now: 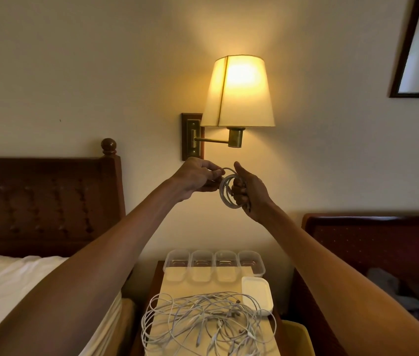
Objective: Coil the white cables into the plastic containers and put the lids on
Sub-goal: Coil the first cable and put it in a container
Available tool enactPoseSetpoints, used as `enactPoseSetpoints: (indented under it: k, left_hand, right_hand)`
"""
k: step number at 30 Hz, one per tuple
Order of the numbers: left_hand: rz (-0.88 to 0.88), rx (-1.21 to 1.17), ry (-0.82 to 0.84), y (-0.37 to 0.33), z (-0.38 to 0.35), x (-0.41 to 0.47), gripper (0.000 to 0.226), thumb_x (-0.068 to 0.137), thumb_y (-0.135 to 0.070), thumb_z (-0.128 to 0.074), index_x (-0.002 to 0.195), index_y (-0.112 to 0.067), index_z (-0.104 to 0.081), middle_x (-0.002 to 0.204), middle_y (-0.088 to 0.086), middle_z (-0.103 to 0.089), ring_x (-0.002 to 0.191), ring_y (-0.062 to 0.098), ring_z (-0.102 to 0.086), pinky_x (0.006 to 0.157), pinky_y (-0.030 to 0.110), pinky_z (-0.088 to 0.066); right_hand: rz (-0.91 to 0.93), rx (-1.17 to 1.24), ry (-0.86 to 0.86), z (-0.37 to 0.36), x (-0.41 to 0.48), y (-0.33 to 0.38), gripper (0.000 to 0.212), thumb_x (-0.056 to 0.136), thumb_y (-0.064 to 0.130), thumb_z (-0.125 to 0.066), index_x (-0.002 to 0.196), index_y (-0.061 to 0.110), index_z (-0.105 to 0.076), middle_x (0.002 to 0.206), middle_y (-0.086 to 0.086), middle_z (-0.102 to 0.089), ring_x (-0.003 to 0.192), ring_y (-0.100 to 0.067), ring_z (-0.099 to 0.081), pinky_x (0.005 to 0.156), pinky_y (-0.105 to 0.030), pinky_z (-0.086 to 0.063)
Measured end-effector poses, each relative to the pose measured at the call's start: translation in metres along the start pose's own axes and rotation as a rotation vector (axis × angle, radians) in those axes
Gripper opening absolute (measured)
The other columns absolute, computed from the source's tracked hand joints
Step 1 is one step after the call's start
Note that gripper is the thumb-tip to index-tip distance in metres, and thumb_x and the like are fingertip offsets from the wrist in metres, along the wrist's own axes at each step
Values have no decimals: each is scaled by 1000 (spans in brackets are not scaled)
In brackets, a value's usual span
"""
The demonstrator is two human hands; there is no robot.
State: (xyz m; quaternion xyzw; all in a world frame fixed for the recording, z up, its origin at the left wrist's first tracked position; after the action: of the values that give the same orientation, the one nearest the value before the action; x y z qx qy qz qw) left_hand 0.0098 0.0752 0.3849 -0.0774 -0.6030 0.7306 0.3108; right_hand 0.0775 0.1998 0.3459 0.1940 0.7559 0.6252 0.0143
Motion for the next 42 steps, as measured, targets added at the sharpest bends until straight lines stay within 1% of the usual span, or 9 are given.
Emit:
enactPoseSetpoints:
  k: [5, 10, 19, 24, 29, 33, 37, 39, 42]
  left_hand:
    - [18, 14, 9, 4, -5, -1, 15, 92, -7, -66, 107, -5, -69, 101, 13, -73, 93, 25, -72, 84, 35, -60]
    - [82, 48, 84, 10, -13, -5, 12, 95, -10, -62, 105, -7, -69, 102, 14, -72, 98, 24, -67, 81, 34, -52]
    - [72, -14, 76, 6, -17, -6, 15, 96, -7, -60, 107, -2, -69, 100, 16, -68, 96, 26, -60, 78, 33, -48]
    - [117, -22, 69, 12, -15, -9, 17, 93, -10, -64, 108, -4, -69, 108, 17, -69, 101, 26, -61, 80, 34, -47]
    - [129, -8, 132, 13, -23, -11, 21, 92, -12, -66, 112, -6, -68, 110, 12, -68, 106, 24, -60, 79, 33, -46]
    - [184, -96, 115, 10, -24, -15, 21, 97, -24, -60, 110, -9, -66, 106, 9, -66, 102, 23, -58, 81, 36, -45]
    - [196, -65, 196, 7, -29, -20, 37, 89, -41, -69, 113, -14, -60, 112, 11, -64, 106, 25, -56, 86, 38, -45]
    - [169, -23, 224, 6, -32, -22, 44, 83, -31, -77, 117, -15, -55, 117, 11, -63, 109, 25, -57, 86, 39, -45]
    - [149, -53, 236, 10, -32, -22, 75, 75, -14, -83, 133, -22, -38, 122, 15, -62, 114, 27, -57, 86, 39, -47]
  right_hand:
    - [7, -58, -16, 4, -3, 2, 47, 100, 40, -47, 62, 13, -42, 49, 4, -34, 37, -7, -27, 38, -18, -26]
    - [49, -125, -59, 8, -5, 5, 47, 100, 40, -48, 62, 13, -45, 50, 3, -36, 37, -6, -30, 38, -18, -28]
    - [113, -185, -231, 21, -1, 10, 44, 92, 45, -59, 68, 9, -60, 59, -2, -50, 43, -10, -41, 47, -22, -38]
    - [99, -190, -196, 21, 4, 2, 44, 94, 47, -55, 70, 10, -59, 63, -2, -49, 54, -14, -41, 52, -23, -38]
    - [105, -73, -119, 19, 11, -4, 43, 99, 42, -46, 76, 8, -63, 72, -8, -50, 69, -18, -48, 65, -26, -43]
    - [97, -107, -103, 19, 12, -4, 43, 101, 42, -40, 83, 9, -63, 76, -6, -54, 71, -15, -52, 62, -21, -45]
    - [123, -96, -45, 19, 13, -5, 39, 101, 38, -41, 88, 10, -64, 78, -7, -54, 75, -17, -53, 64, -21, -45]
    - [131, -104, -35, 19, 14, -7, 38, 101, 37, -42, 93, 9, -66, 84, -9, -60, 84, -20, -57, 72, -23, -46]
    - [106, -95, -51, 22, 15, -9, 41, 97, 41, -46, 94, 5, -67, 91, -16, -58, 92, -29, -54, 78, -30, -44]
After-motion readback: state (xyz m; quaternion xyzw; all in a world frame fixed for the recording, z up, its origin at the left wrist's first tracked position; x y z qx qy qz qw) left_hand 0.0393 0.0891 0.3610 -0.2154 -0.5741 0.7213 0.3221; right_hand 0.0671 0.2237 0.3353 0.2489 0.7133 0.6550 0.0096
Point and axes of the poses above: each hand's wrist, its own x-axis towards the middle knuckle, its own z-axis out of the back of the hand, y = z × x, the point moved 8 cm from there along x, towards the middle knuckle
